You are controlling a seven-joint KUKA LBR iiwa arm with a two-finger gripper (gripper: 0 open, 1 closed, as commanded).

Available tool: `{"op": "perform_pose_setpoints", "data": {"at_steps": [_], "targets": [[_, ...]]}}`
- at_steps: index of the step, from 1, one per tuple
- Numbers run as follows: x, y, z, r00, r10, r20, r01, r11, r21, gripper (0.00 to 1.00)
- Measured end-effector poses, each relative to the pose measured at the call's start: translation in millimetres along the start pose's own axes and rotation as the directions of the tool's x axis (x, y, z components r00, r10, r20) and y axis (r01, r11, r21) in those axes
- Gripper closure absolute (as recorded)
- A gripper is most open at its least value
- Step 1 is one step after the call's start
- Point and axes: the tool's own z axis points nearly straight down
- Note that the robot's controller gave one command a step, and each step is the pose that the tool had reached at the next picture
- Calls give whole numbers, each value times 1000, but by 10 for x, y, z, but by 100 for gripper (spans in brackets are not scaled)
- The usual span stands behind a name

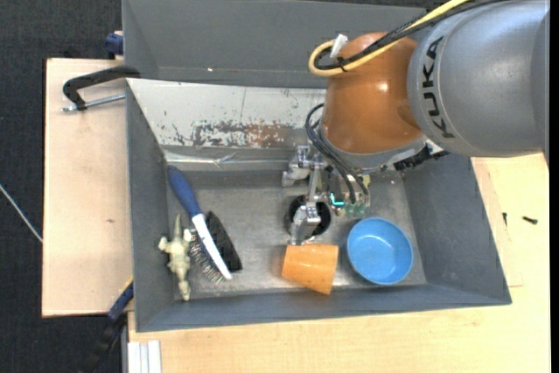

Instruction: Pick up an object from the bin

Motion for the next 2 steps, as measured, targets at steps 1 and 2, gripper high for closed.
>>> {"op": "perform_pose_setpoints", "data": {"at_steps": [1, 2], "targets": [[-300, -443, 824, 987, -160, 11, 160, 987, 0, 0], [-325, -428, 785, 987, -159, 20, 159, 987, 0, 100]]}}
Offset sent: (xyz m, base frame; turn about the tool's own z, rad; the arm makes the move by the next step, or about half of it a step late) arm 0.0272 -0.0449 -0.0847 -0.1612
